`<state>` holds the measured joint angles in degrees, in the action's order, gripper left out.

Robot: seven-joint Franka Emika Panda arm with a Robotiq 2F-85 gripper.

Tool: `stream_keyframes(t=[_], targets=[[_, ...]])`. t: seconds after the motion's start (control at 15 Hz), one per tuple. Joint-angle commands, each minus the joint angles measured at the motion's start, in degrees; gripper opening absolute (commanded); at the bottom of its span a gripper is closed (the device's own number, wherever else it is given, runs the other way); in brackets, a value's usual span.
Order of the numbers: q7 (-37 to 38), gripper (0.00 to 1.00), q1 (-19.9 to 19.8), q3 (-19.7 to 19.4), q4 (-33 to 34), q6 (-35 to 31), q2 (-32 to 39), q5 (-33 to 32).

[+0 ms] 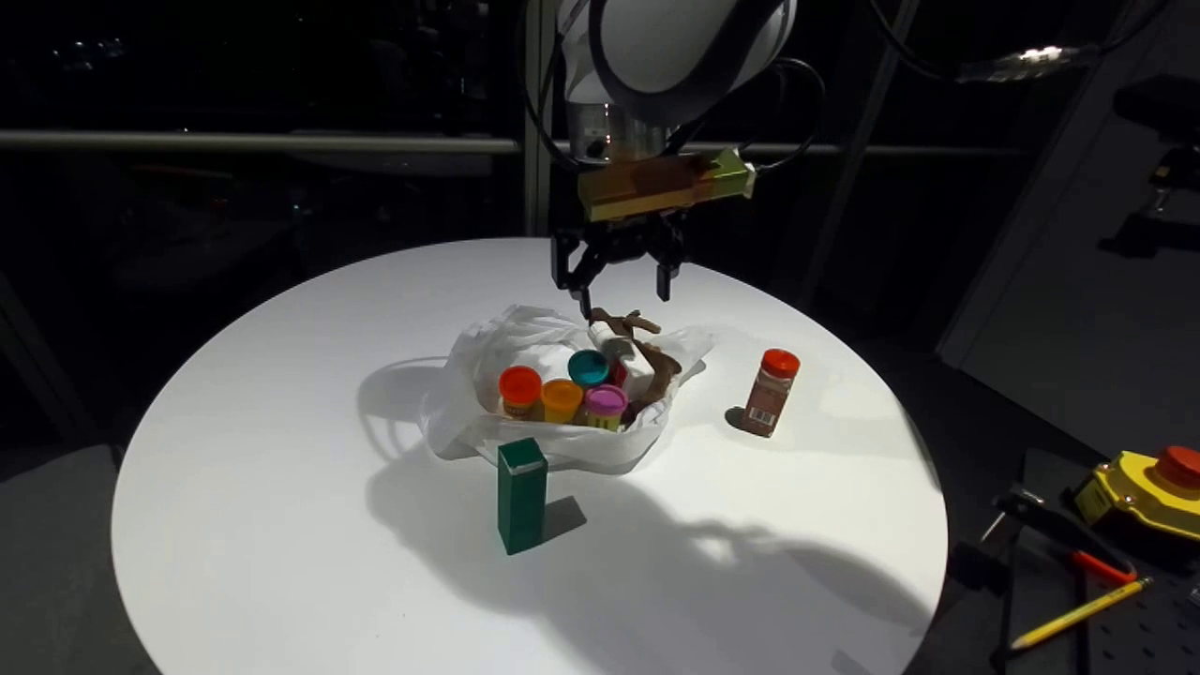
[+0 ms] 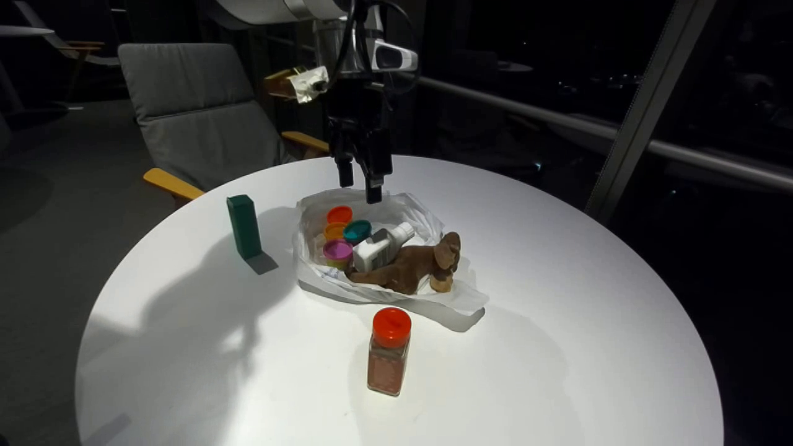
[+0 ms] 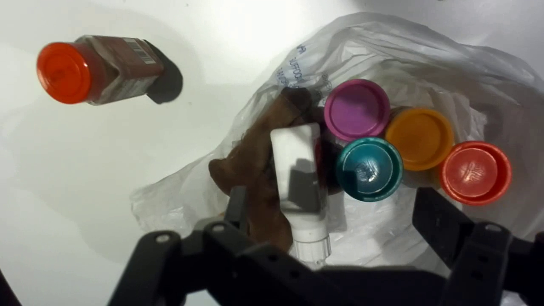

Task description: Remove the objects from the plastic bag and put them on the table.

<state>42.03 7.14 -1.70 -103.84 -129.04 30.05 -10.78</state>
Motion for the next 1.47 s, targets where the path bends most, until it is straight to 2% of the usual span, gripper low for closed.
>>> stream_keyframes(t=[0.0,0.47,1.33,1.4], targets=[[-8.4,1.0,-1.6,0.7,7.2,0.9,5.2,4.9],[-20.4,1.0,-3.1,0.0,12.5,2.1,12.0,9.2],[-23.4,1.0,-5.5,-0.4,23.7,7.1,20.5,11.3],[-23.4,0.78,-5.4,-0.4,24.3,7.6,21.0,11.4]])
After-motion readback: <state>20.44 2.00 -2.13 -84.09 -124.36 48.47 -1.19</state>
